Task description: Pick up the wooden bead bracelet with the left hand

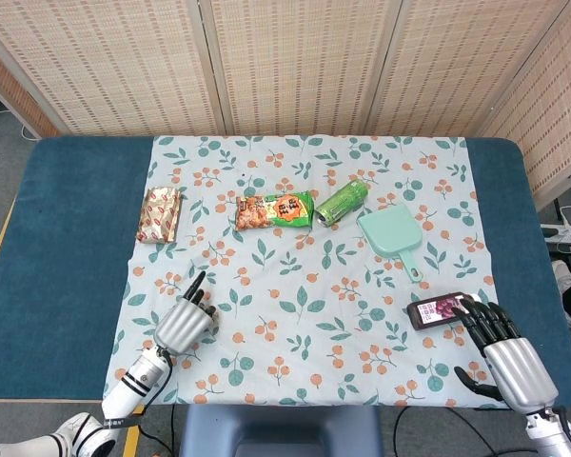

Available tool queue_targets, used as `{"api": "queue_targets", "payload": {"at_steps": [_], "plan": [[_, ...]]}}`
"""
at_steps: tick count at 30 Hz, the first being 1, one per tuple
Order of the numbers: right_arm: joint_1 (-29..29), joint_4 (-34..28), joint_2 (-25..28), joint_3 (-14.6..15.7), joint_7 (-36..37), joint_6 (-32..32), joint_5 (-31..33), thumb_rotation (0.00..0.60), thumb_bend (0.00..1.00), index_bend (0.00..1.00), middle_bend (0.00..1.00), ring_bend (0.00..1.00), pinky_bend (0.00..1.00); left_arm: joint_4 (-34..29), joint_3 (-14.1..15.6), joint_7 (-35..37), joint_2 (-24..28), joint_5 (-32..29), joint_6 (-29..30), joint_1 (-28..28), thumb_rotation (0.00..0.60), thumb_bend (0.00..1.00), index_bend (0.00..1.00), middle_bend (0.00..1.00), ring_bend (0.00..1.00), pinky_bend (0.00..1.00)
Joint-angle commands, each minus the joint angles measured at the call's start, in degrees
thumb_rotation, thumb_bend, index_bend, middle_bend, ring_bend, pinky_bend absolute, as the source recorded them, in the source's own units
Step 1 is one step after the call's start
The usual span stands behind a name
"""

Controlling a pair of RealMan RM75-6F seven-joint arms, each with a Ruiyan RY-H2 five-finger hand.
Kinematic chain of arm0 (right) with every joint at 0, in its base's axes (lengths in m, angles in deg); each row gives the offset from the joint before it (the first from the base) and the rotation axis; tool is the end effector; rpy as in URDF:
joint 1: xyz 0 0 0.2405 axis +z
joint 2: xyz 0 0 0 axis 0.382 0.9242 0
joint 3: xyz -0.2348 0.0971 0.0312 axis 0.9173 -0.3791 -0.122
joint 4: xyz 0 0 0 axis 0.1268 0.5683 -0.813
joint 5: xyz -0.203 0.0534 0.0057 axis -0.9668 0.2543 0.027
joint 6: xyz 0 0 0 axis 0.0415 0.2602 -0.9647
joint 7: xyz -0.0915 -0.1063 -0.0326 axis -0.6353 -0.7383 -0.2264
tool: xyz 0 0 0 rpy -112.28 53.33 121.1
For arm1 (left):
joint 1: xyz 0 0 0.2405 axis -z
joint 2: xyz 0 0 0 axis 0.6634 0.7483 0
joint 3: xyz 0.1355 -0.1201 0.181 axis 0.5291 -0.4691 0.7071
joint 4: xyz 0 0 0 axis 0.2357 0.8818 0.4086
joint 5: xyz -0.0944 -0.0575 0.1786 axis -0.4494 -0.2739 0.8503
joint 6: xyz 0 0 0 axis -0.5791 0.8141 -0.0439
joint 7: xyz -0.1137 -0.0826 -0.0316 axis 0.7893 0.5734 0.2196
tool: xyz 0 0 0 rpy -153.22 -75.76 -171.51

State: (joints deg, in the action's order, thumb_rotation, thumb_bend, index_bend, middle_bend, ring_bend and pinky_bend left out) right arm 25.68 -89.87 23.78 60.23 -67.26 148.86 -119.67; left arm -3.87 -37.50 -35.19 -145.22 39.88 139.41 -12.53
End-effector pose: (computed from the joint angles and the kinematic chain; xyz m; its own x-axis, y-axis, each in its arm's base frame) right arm -0.2800 -0.1366 0.1427 0.4449 -0.1622 0.8808 -0.8878 -0.2094 0.4099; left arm -0.2020 0.2751 -0.0568 0.8202 -0.2164 0.5295 0.3645 -0.5156 -0.7754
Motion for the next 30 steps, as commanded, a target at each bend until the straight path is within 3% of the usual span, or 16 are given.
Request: {"api": "queue_targets", "payload": {"at_steps": [1, 5, 8, 12, 15, 18, 21, 23, 28, 30], "plan": [[0.0, 0.0, 0.1, 0.0, 0.2, 0.2, -0.1, 0.516, 0.22, 0.0, 0.0, 0.0, 0.0, -2.1, -2.1, -2.2, 1.5, -1.4, -1.0, 1.6, 0.6, 0.54, 0.69, 0.76, 0.36, 0.01], [-0.1, 0.0, 0.3, 0.0, 0.6, 0.3, 0.0, 0.516, 0.22, 0.0, 0.0, 0.0, 0.0, -5.5, -6.1, -4.7, 3.7, -4.5, -3.3, 4.1, 0.6, 0.61, 0.7, 0.77, 0.37, 0.01], [0.0, 0.0, 0.3, 0.0, 0.7, 0.2, -0.1, 0.516, 0.22, 0.0, 0.0, 0.0, 0.0, -8.1, -10.8, -5.2, 5.1, -9.4, -6.4, 6.7, 0.6, 0.68, 0.71, 0.78, 0.38, 0.03], [0.2, 0.0, 0.3, 0.0, 0.7, -0.2, -0.1, 0.518, 0.22, 0.0, 0.0, 0.0, 0.0, -7.0, -18.9, -8.9, 4.5, -19.5, -9.4, 10.5, 0.6, 0.72, 0.73, 0.8, 0.41, 0.04], [0.3, 0.0, 0.5, 0.1, 1.2, -0.3, -0.1, 0.517, 0.22, 0.0, 0.0, 0.0, 0.0, -4.2, -24.1, -16.5, 2.6, -29.9, -9.2, 12.6, 0.6, 0.75, 0.73, 0.8, 0.41, 0.05], [0.4, 0.3, 0.6, 0.1, 1.5, -0.5, -0.1, 0.516, 0.22, 0.0, 0.0, 0.0, 0.0, -7.5, -28.7, -31.2, 2.8, -50.2, -9.6, 13.6, 0.6, 0.8, 0.72, 0.8, 0.42, 0.09], [0.7, 0.5, 0.6, -0.2, 1.9, -1.2, 0.7, 0.516, 0.22, 0.0, 0.0, 0.0, 0.0, -18.5, -37.0, -40.3, 6.2, -82.3, -7.5, 15.4, 0.6, 0.83, 0.72, 0.8, 0.43, 0.12], [0.8, 0.5, 0.6, -0.2, 2.1, -1.5, 1.0, 0.516, 0.22, 0.0, 0.0, 0.0, 0.0, -22.0, -42.1, -38.9, 8.7, -96.3, -8.7, 16.1, 0.6, 0.87, 0.72, 0.8, 0.44, 0.15], [0.7, 0.4, 0.7, 0.0, 2.1, -1.2, 0.6, 0.517, 0.22, 0.0, 0.0, 0.0, 0.0, -24.1, -54.3, -28.3, 14.5, -129.0, -19.1, 13.9, 0.6, 0.99, 0.71, 0.79, 0.44, 0.16], [0.7, 0.3, 0.7, 0.0, 2.0, -1.2, 0.5, 0.518, 0.22, 0.0, 0.0, 0.0, 0.0, -24.0, -57.2, -25.1, 16.0, -137.7, -23.9, 12.1, 0.6, 1.0, 0.69, 0.76, 0.43, 0.15]]}}
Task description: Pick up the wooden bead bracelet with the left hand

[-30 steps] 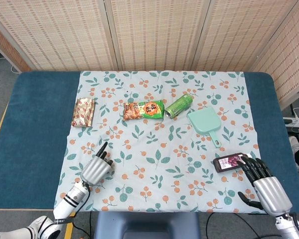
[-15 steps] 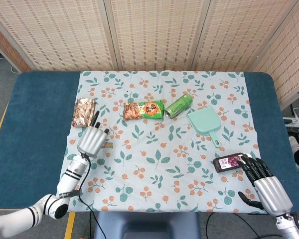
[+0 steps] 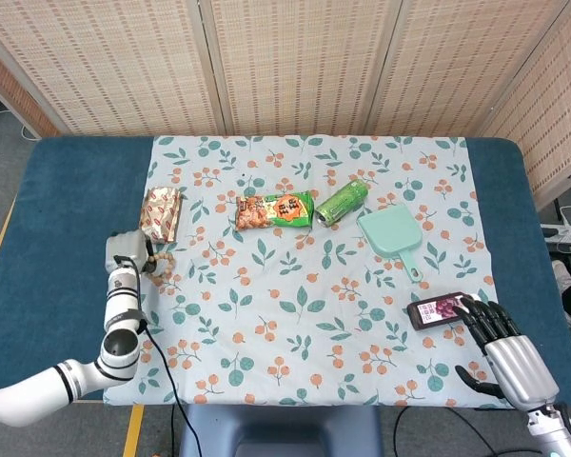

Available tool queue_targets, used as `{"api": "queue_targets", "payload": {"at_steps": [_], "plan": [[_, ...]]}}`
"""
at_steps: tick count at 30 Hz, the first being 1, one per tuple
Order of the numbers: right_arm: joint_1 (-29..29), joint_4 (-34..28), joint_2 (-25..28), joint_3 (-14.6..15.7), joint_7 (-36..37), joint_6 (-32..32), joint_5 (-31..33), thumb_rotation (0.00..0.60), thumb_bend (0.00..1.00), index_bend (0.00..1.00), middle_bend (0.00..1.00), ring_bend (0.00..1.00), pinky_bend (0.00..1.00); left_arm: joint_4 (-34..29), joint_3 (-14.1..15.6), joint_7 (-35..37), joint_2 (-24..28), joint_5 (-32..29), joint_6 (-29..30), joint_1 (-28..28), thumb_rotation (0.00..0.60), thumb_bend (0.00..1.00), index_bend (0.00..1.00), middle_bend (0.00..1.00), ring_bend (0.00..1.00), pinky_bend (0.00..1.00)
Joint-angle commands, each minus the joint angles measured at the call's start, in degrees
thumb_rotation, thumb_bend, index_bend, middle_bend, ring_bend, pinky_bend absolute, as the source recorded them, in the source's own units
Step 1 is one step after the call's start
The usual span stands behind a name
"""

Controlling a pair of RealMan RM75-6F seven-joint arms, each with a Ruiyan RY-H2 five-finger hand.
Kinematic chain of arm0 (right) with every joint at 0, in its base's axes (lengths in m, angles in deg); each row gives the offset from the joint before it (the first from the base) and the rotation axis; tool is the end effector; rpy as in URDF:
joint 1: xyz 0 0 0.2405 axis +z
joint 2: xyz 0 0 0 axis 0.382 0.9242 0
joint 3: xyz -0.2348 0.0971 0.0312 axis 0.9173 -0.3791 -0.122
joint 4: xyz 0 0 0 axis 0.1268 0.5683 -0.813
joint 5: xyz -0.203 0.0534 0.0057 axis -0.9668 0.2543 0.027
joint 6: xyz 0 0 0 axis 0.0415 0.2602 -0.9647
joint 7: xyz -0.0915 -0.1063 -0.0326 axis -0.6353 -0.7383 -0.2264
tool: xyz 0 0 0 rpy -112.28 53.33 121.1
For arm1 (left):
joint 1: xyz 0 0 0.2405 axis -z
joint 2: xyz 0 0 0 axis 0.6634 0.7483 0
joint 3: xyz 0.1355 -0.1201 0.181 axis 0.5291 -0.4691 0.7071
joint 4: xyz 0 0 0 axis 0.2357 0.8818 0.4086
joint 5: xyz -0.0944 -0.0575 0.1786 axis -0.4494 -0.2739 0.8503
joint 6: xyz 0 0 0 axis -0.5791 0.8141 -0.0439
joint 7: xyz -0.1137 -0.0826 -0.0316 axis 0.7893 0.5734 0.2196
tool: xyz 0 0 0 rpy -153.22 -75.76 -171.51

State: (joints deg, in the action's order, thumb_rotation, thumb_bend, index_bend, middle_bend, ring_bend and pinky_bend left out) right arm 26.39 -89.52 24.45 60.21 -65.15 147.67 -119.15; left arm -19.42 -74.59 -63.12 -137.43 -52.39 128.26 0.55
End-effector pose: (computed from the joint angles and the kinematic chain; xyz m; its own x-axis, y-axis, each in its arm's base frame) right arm -0.2831 -0.1400 0.1443 0.4314 -0.1838 0.8832 -0.8954 -0.2064 0.3945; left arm -0.1939 0.4067 0.0240 0.2352 0.4603 0.8560 0.8424 0.3428 -0.4158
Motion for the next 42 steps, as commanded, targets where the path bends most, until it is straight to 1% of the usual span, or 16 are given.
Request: {"api": "queue_targets", "payload": {"at_steps": [1, 4, 6, 9, 11, 14, 18, 21, 26, 27, 29, 31, 33, 36, 39, 42], "plan": [[0.0, -0.1, 0.0, 0.1, -0.1, 0.0, -0.2, 0.517, 0.22, 0.0, 0.0, 0.0, 0.0, -8.4, -21.6, 4.8, 8.9, -49.7, -16.1, -2.4, 0.6, 1.0, 0.68, 0.75, 0.42, 0.14], [0.0, -0.2, 0.0, 0.4, -0.1, -0.2, -0.6, 0.517, 0.22, 0.0, 0.0, 0.0, 0.0, -9.0, -23.4, 8.7, 10.1, -57.7, -24.6, -6.1, 0.6, 1.0, 0.65, 0.69, 0.37, 0.12], [0.0, -0.2, 0.0, 0.5, -0.2, -0.2, -0.7, 0.516, 0.22, 0.0, 0.0, 0.0, 0.0, -9.6, -23.6, 10.8, 10.6, -61.0, -29.6, -7.9, 0.599, 1.0, 0.58, 0.64, 0.33, 0.08], [0.0, -0.2, 0.0, 0.5, -0.1, -0.1, -0.8, 0.517, 0.22, 0.0, 0.0, 0.0, 0.0, -10.2, -22.4, 13.7, 12.0, -63.7, -36.9, -10.2, 0.593, 1.0, 0.52, 0.58, 0.29, 0.05], [0.0, -0.2, 0.0, 0.5, -0.1, -0.1, -0.9, 0.517, 0.22, 0.0, 0.0, 0.0, 0.0, -10.6, -21.0, 16.7, 13.1, -64.6, -41.9, -11.5, 0.594, 1.0, 0.51, 0.58, 0.28, 0.04], [0.1, -0.2, -0.1, 0.6, -0.1, -0.2, -1.0, 0.517, 0.22, 0.0, 0.0, 0.0, 0.0, -10.8, -17.3, 21.8, 15.8, -63.8, -48.1, -12.5, 0.597, 1.0, 0.5, 0.58, 0.28, 0.04], [0.1, -0.3, -0.1, 0.7, 0.0, -0.2, -1.2, 0.517, 0.22, 0.0, 0.0, 0.0, 0.0, -8.6, -11.9, 31.7, 19.4, -58.5, -53.8, -11.0, 0.6, 1.0, 0.49, 0.59, 0.28, 0.03], [0.1, -0.3, -0.1, 0.8, -0.1, -0.1, -1.4, 0.517, 0.22, 0.0, 0.0, 0.0, 0.0, -7.0, -8.8, 40.2, 21.2, -53.8, -56.7, -9.9, 0.6, 1.0, 0.49, 0.6, 0.28, 0.03], [0.1, -0.3, -0.2, 0.9, -0.3, -0.4, -1.4, 0.517, 0.22, 0.0, 0.0, 0.0, 0.0, -4.1, -5.6, 53.2, 22.7, -45.0, -63.8, -9.7, 0.6, 1.0, 0.5, 0.6, 0.28, 0.02], [0.1, -0.3, -0.2, 0.9, -0.3, -0.4, -1.4, 0.517, 0.22, 0.0, 0.0, 0.0, 0.0, -3.4, -5.2, 55.1, 22.7, -42.9, -65.2, -9.8, 0.6, 0.96, 0.5, 0.6, 0.28, 0.02], [0.2, -0.3, -0.2, 0.9, -0.4, -0.5, -1.4, 0.517, 0.22, 0.0, 0.0, 0.0, 0.0, -1.8, -4.9, 58.9, 22.3, -38.0, -68.1, -10.4, 0.594, 0.84, 0.49, 0.58, 0.26, 0.01], [0.2, -0.3, -0.3, 0.9, -0.5, -0.6, -1.4, 0.517, 0.22, 0.0, 0.0, 0.0, 0.0, -0.4, -5.3, 61.2, 21.4, -32.9, -69.2, -11.1, 0.512, 0.67, 0.48, 0.55, 0.24, 0.01], [0.2, -0.4, -0.3, 1.0, -0.6, -0.7, -1.4, 0.517, 0.22, 0.0, 0.0, 0.0, 0.0, 0.2, -6.0, 61.3, 20.5, -27.8, -68.5, -11.8, 0.43, 0.57, 0.48, 0.54, 0.23, 0.0], [0.3, -0.4, -0.4, 1.0, -0.8, -0.8, -1.3, 0.517, 0.22, 0.0, 0.0, 0.0, 0.0, -0.2, -7.4, 59.4, 18.3, -17.4, -64.9, -13.6, 0.297, 0.46, 0.46, 0.52, 0.21, 0.0], [0.4, -0.4, -0.5, 1.0, -0.9, -1.1, -1.2, 0.516, 0.22, 0.0, 0.0, 0.0, 0.0, -1.6, -9.0, 58.2, 16.0, -9.5, -60.1, -14.8, 0.233, 0.43, 0.46, 0.51, 0.2, 0.0], [0.4, -0.4, -0.6, 0.9, -1.0, -1.2, -1.1, 0.517, 0.22, 0.0, 0.0, 0.0, 0.0, -2.9, -10.4, 59.5, 13.2, -2.3, -56.7, -16.9, 0.216, 0.42, 0.46, 0.51, 0.2, 0.0]]}}
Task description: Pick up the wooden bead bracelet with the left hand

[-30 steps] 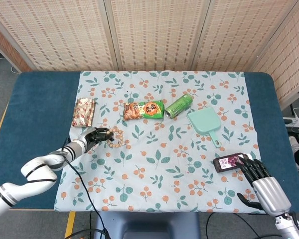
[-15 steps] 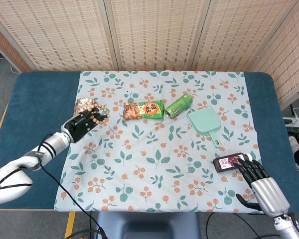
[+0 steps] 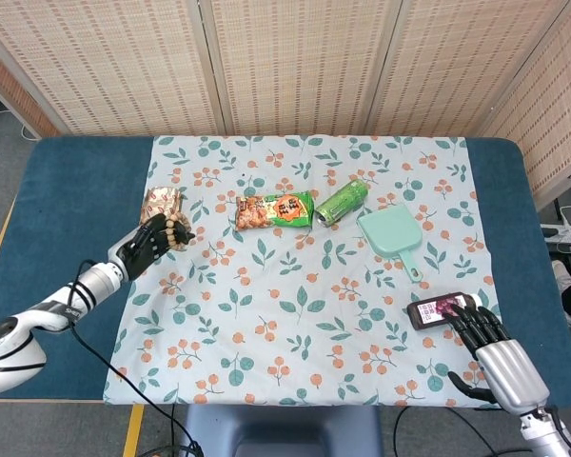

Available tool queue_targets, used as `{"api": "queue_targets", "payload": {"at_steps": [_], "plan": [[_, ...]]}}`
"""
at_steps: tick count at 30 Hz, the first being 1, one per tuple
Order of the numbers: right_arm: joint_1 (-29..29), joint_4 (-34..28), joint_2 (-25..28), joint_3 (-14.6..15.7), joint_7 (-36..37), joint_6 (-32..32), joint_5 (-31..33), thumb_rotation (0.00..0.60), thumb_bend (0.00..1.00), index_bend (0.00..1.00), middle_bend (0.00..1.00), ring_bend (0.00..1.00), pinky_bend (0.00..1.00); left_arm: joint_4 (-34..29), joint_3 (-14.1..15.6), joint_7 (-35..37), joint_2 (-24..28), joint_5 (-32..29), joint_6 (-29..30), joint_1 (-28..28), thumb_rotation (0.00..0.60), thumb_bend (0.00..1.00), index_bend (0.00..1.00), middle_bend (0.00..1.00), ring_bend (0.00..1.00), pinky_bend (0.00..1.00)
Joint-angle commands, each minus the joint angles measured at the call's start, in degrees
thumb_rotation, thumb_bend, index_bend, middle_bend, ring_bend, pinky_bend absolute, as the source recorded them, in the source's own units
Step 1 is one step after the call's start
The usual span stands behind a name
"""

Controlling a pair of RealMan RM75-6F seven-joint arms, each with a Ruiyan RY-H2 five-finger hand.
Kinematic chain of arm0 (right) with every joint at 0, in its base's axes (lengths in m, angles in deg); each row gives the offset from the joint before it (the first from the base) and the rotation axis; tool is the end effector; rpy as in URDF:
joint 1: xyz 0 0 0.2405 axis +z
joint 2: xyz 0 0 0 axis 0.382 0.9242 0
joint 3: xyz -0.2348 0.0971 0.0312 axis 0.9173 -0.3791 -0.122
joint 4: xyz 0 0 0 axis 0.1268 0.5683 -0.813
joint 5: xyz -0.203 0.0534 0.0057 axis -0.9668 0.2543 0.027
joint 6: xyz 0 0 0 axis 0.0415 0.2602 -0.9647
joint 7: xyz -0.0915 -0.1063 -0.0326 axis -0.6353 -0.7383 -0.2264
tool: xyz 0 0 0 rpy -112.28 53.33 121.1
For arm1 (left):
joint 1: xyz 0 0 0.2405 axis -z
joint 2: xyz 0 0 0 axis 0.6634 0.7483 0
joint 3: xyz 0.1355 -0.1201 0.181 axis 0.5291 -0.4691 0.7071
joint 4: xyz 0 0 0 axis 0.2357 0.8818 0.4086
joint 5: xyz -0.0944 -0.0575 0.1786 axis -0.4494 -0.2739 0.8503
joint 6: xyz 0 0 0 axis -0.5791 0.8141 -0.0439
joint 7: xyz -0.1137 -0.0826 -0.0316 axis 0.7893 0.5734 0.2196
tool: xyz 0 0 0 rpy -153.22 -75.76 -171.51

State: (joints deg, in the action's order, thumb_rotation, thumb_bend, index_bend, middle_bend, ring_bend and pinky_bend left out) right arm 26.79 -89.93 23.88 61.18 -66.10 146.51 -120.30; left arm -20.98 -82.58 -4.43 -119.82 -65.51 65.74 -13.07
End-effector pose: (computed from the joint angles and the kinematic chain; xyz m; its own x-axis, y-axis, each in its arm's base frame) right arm -0.2794 -0.1367 0.1356 0.4365 -0.2126 0.8742 -0.8914 -0.2338 0.3882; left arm -0.1810 0.3939 0.0893 -0.8696 0.4058 0.2813 0.4694 0.5025 0.7260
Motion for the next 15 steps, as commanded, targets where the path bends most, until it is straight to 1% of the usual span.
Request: {"api": "queue_targets", "payload": {"at_steps": [1, 4, 8, 9, 12, 15], "plan": [[0.0, 0.0, 0.0, 0.0, 0.0, 0.0, 0.1, 0.517, 0.22, 0.0, 0.0, 0.0, 0.0, -1.5, -2.4, 1.5, -4.8, 12.3, 6.3, -3.6, 0.217, 0.41, 0.46, 0.51, 0.2, 0.0], [-0.1, 0.0, 0.1, 0.0, 0.2, 0.3, 0.0, 0.516, 0.22, 0.0, 0.0, 0.0, 0.0, -1.9, -2.1, 4.2, -5.9, 16.8, 8.2, -3.9, 0.214, 0.41, 0.5, 0.53, 0.2, 0.0], [-0.1, 0.0, 0.2, 0.0, 0.5, 0.5, -0.1, 0.517, 0.22, 0.0, 0.0, 0.0, 0.0, -1.9, -0.5, 8.4, -5.7, 20.9, 8.1, -3.3, 0.221, 0.41, 0.52, 0.54, 0.21, 0.0], [-0.1, 0.0, 0.2, 0.0, 0.5, 0.6, -0.1, 0.517, 0.22, 0.0, 0.0, 0.0, 0.0, -1.7, 0.2, 9.9, -5.3, 21.7, 7.5, -3.0, 0.237, 0.42, 0.52, 0.54, 0.21, 0.0], [-0.2, 0.0, 0.3, 0.1, 0.6, 0.8, -0.3, 0.516, 0.22, 0.0, 0.0, 0.0, 0.0, -1.0, 1.2, 13.5, -4.8, 23.0, 6.7, -2.2, 0.322, 0.44, 0.52, 0.54, 0.21, 0.0], [-0.3, 0.0, 0.3, 0.0, 0.7, 1.0, -0.3, 0.516, 0.22, 0.0, 0.0, 0.0, 0.0, -0.5, 2.1, 16.2, -4.4, 25.4, 6.2, -1.4, 0.342, 0.44, 0.53, 0.54, 0.21, 0.0]]}}
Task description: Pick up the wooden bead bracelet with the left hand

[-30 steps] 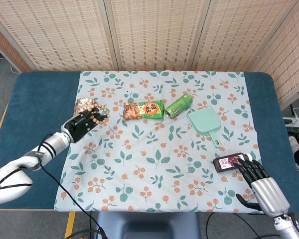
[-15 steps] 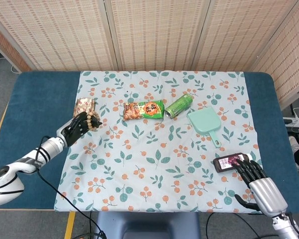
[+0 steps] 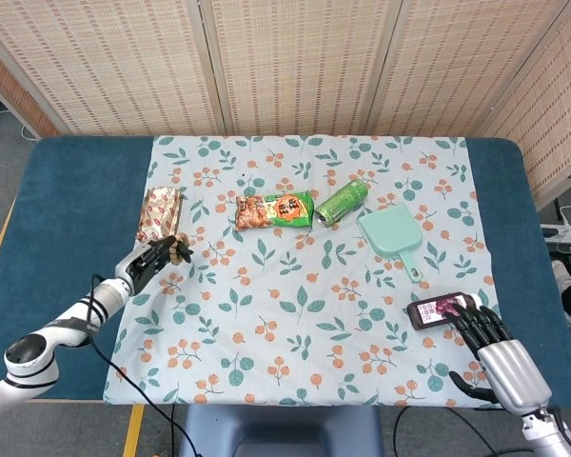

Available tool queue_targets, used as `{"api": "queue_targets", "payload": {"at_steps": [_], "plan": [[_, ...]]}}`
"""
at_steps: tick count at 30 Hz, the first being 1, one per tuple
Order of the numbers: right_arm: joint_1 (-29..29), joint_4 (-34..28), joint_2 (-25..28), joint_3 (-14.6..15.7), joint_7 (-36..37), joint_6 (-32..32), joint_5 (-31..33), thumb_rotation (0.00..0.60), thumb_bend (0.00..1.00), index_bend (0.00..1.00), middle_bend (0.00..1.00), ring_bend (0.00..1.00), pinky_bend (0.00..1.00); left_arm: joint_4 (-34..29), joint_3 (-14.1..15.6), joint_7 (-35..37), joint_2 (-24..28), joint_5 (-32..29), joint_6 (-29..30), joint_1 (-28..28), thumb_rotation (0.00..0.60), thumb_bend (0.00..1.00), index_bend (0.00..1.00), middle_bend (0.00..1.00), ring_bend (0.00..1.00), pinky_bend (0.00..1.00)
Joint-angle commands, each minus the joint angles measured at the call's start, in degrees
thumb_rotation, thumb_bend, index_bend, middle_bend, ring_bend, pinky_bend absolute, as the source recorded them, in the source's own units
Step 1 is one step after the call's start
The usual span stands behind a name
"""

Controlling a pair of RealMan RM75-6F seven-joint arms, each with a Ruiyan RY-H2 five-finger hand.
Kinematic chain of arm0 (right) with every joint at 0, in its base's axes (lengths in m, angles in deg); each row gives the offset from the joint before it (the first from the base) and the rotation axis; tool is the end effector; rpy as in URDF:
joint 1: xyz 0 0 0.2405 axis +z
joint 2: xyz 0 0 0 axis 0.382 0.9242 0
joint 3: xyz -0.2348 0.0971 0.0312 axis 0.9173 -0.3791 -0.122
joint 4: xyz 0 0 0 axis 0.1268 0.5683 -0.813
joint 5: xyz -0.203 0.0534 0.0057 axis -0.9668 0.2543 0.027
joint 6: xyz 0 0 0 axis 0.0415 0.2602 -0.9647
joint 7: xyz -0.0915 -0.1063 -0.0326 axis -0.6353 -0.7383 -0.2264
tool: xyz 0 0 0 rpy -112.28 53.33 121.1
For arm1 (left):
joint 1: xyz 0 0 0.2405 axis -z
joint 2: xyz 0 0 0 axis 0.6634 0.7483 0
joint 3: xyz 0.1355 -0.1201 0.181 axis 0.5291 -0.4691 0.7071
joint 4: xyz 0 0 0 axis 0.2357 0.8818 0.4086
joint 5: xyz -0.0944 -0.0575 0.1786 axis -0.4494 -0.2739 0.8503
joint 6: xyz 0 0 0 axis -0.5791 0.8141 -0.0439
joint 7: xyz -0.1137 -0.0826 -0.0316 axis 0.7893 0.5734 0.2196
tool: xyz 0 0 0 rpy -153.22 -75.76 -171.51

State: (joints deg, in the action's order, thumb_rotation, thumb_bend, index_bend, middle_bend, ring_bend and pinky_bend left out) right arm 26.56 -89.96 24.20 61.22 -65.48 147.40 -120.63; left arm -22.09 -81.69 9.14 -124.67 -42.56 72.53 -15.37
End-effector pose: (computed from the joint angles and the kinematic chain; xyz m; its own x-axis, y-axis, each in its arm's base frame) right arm -0.2789 -0.1358 0.1388 0.4291 -0.2020 0.8803 -0.8942 -0.2326 0.3825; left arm -0.1959 0.3800 0.0580 -0.8375 0.3947 0.3778 0.5415 0.5074 0.6703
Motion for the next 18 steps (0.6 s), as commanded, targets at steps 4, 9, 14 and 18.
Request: {"api": "queue_targets", "payload": {"at_steps": [4, 9, 14, 18], "plan": [[0.0, 0.1, 0.0, 0.0, 0.1, 0.1, 0.1, 0.515, 0.22, 0.0, 0.0, 0.0, 0.0, 0.4, 1.9, 5.8, 0.8, 5.7, -0.3, 1.3, 0.375, 0.46, 0.56, 0.54, 0.21, 0.0], [0.0, 0.1, -0.1, 0.0, -0.1, -0.1, 0.1, 0.515, 0.22, 0.0, 0.0, 0.0, 0.0, 0.2, 2.5, 8.3, 0.8, 8.6, 0.8, 1.7, 0.411, 0.46, 0.6, 0.54, 0.21, 0.0], [0.0, 0.1, 0.0, -0.1, 0.0, 0.1, 0.2, 0.514, 0.22, 0.0, 0.0, 0.0, 0.0, 0.2, 3.0, 11.1, 0.9, 10.6, 1.1, 1.9, 0.424, 0.49, 0.64, 0.54, 0.21, 0.0], [0.0, 0.1, 0.0, -0.1, 0.0, 0.1, 0.1, 0.516, 0.22, 0.0, 0.0, 0.0, 0.0, 0.1, 3.4, 13.7, 1.1, 12.6, 1.2, 2.1, 0.428, 0.5, 0.66, 0.54, 0.21, 0.0]]}}
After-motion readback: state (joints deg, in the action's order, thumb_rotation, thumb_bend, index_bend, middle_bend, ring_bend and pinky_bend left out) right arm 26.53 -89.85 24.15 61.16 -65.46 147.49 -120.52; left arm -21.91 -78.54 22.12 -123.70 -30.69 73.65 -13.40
